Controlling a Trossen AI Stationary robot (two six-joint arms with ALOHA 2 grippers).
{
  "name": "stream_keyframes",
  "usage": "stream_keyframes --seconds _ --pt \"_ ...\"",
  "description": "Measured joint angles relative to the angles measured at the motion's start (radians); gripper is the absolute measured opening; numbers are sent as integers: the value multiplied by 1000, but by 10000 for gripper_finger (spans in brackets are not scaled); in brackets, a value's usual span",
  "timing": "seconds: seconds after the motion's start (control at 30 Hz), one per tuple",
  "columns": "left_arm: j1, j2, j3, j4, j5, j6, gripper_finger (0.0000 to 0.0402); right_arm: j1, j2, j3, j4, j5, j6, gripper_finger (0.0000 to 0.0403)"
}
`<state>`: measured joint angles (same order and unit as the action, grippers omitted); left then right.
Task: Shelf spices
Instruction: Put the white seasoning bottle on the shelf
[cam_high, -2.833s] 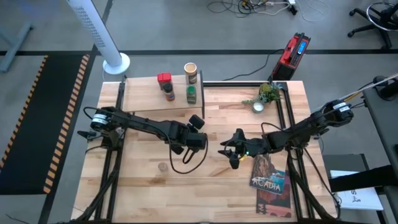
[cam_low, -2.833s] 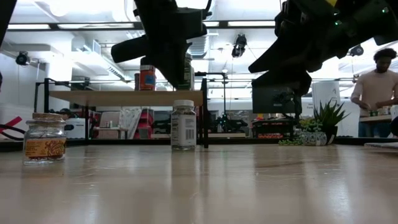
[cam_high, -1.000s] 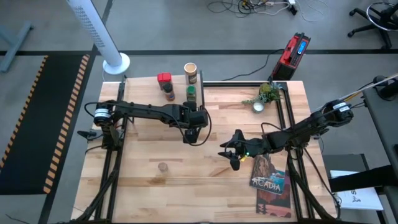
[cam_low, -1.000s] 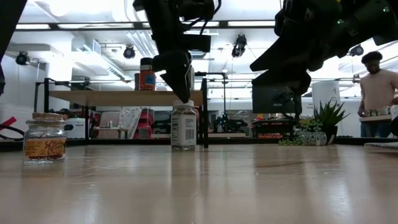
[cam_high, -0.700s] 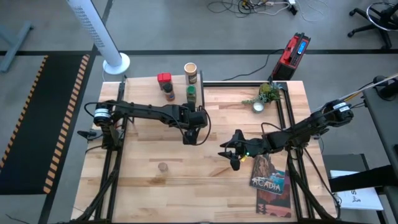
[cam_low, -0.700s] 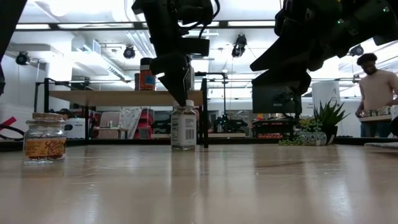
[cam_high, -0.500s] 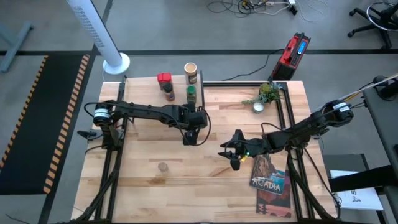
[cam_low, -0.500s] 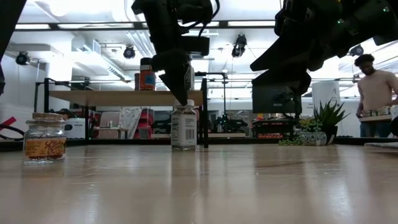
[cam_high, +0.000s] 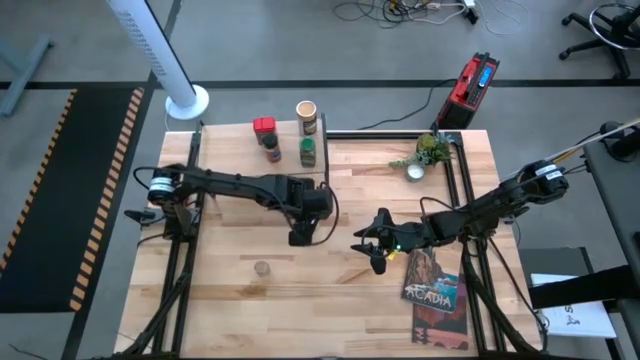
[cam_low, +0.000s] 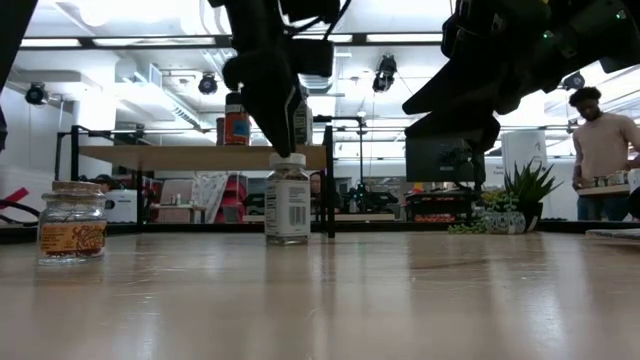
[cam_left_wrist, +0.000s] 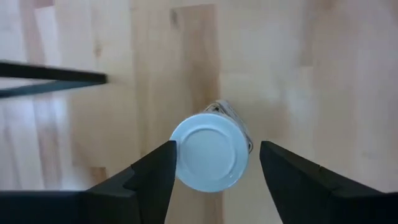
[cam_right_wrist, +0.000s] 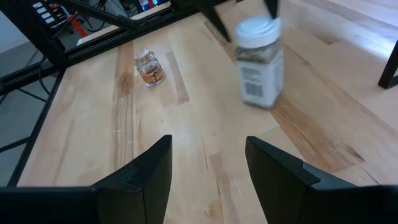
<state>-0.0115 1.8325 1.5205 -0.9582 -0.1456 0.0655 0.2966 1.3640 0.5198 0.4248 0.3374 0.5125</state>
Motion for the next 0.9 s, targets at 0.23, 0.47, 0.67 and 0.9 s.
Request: stream_keyframes --seconds 0.23,0.47,0.67,0.9 --pt "-19 0 41 -37 -2 -15 216 0 0 0 0 1 1 181" --pt "-2 0 49 -71 18 -268 243 0 0 0 0 0 1 181" --pt "18 4 49 -76 106 -375 276 0 0 0 0 -5 2 181" --pt "24 63 48 -15 107 -375 312 0 0 0 0 -23 3 181"
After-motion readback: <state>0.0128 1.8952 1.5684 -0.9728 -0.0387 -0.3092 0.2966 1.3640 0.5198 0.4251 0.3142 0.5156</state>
